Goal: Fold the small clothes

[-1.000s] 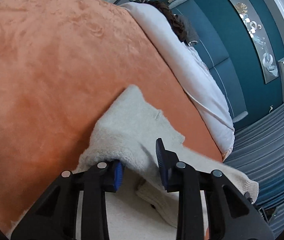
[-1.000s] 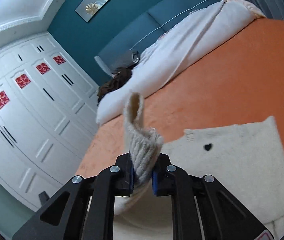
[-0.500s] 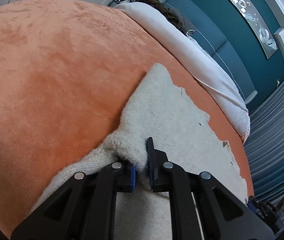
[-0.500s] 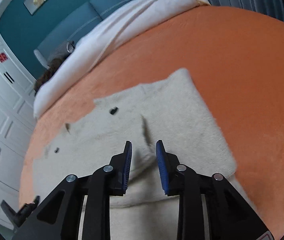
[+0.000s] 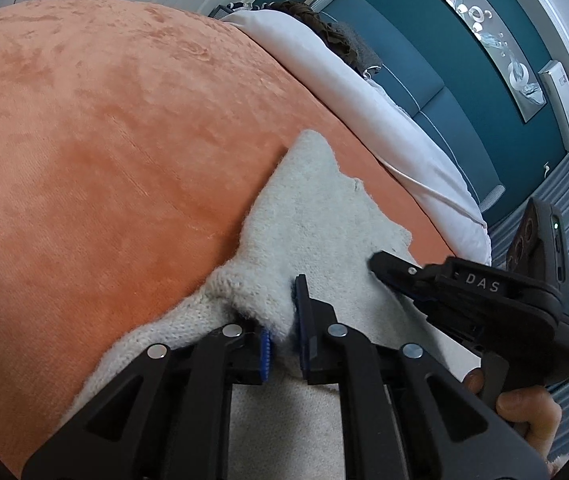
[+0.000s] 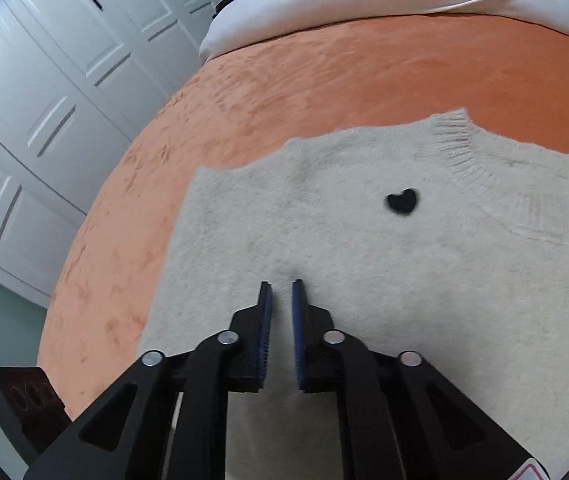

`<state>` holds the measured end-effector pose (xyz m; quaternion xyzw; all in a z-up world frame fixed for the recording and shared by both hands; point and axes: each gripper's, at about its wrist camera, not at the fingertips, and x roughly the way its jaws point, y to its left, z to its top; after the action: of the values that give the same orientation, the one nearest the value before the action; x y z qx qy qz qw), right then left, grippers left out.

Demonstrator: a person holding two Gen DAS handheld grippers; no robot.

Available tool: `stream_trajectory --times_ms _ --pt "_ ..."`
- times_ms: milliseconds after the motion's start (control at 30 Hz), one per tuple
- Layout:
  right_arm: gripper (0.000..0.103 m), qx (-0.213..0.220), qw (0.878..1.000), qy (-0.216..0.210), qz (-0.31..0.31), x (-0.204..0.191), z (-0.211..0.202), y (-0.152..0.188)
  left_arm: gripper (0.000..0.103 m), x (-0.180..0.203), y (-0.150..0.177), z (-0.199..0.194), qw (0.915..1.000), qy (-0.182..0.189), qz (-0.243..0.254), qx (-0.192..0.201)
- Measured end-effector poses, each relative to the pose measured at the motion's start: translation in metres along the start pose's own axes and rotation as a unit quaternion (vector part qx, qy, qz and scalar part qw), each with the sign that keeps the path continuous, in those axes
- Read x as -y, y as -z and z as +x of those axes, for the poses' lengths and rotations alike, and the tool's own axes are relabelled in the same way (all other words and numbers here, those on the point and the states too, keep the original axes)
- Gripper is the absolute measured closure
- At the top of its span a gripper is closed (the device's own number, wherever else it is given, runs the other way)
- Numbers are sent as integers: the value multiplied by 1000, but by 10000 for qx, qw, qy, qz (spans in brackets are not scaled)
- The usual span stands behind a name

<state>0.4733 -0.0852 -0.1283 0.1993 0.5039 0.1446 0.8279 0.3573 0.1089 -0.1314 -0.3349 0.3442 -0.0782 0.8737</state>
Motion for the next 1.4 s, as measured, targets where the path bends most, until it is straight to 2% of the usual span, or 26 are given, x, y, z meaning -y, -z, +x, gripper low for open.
stream_trajectory --times_ms 67,100,133,200,267,367,400,533,600,667,700,733,767,833,900,967,1000,1033,1067,1133,1200,1300,1333,1400 --pt "103 252 9989 171 359 36 -15 -1 92 0 1 0 10000 7 24 13" --pt "102 424 9961 387 670 69 -36 2 92 0 1 0 10000 7 32 15" --pt "103 560 9920 617 952 93 -50 7 92 0 0 0 10000 10 37 18" --pt "103 826 9825 729 1502 142 -90 22 92 1 0 1 10000 -9 58 18" --pt "84 1154 9686 1175 1863 176 -139 45 92 1 0 1 10000 -15 61 15" --pt "57 1507 9565 1282 2144 204 -186 84 92 3 0 1 10000 -46 85 12" --pt "54 1505 9557 1272 2186 210 -193 96 92 3 0 1 9999 -49 90 10" --pt "53 1217 9655 1077 2033 215 -189 109 92 4 0 1 9999 -38 99 8" --pt "45 1284 9686 984 1886 202 -179 106 92 4 0 1 9999 -55 112 3" --pt "44 1213 9716 839 1850 190 -164 96 92 5 1 2 9999 -66 119 1" --pt "49 1154 9733 804 1813 180 -153 91 92 5 1 2 9999 -71 125 2" --pt "60 1090 9754 777 1753 171 -145 86 92 5 1 2 9999 -72 130 6" --pt "96 1076 9772 739 1677 166 -144 83 92 5 1 2 9999 -75 133 8" --pt "94 1391 9755 610 1594 160 -160 78 91 4 1 2 9999 -96 141 12" --pt "94 1728 9701 769 1521 168 -175 78 91 5 2 2 9998 -114 169 21" --pt "95 1387 9670 1167 1788 203 -166 87 90 6 2 3 9996 -150 221 23" --pt "96 1161 9666 1179 1956 217 -159 94 90 6 2 4 9996 -165 248 18" --pt "96 1115 9690 1037 1944 221 -156 99 90 5 2 4 9995 -169 256 18" --pt "96 1165 9713 1119 1744 216 -157 100 90 5 1 5 9995 -162 254 14" --pt "91 1128 9747 1264 1461 205 -156 97 90 5 1 5 9995 -182 264 5" --pt "84 1160 9727 1202 1609 203 -162 99 90 6 0 5 9995 -198 261 -21" --pt "74 1366 9662 1325 1739 190 -197 118 88 10 -6 3 9993 -209 233 -210" --pt "72 1358 9661 1382 1705 184 -211 129 83 13 -8 0 9986 -263 290 -344" --pt "56 1277 9653 1594 1626 175 -243 162 67 24 -6 -13 9956 -402 599 -594"
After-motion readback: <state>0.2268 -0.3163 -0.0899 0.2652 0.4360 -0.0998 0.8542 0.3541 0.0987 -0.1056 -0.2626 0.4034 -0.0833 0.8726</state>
